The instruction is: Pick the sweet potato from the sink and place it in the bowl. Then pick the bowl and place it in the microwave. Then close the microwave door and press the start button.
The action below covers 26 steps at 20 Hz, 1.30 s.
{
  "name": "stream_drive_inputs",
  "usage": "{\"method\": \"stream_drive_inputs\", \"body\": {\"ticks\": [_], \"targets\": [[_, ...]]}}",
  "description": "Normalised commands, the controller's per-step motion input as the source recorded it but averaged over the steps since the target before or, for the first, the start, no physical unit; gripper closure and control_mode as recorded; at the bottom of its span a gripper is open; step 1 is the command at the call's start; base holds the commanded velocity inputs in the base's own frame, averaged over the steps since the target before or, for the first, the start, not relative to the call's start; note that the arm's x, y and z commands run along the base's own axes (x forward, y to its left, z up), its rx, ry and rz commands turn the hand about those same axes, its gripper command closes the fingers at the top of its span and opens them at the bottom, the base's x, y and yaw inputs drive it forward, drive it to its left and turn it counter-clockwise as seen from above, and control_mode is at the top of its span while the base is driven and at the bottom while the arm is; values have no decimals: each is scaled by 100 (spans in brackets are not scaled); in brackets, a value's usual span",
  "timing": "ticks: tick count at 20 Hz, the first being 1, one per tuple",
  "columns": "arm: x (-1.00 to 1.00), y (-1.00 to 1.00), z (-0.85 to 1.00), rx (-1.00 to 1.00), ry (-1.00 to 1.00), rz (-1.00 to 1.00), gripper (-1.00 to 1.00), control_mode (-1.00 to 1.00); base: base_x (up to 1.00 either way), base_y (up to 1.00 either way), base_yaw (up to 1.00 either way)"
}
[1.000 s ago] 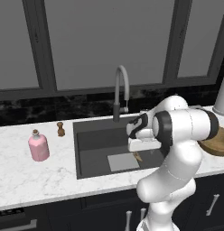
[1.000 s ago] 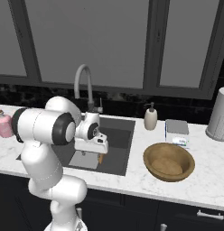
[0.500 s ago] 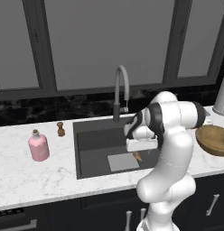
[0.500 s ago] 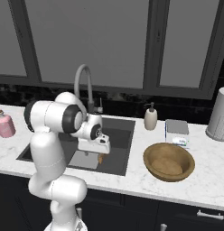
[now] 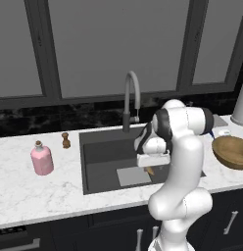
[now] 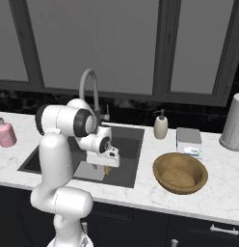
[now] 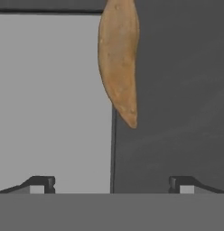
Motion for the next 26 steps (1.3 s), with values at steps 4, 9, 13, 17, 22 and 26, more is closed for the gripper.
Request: {"method": "stream_drive_inputs", "body": {"ticks": [4, 9, 13, 17, 22, 26], "targets": [[25, 0, -15, 0, 0, 0, -100, -100, 0, 0, 0], [30, 0, -18, 0, 0, 0, -100, -100, 0, 0, 0], [28, 0, -24, 1, 0, 0, -100, -100, 0, 0, 0], [22, 0, -27, 0, 0, 0, -100, -100, 0, 0, 0], [22, -2, -27, 1, 0, 0, -100, -100, 0, 0, 0], [30, -15, -25, 1, 2, 0, -100, -100, 0, 0, 0]]}}
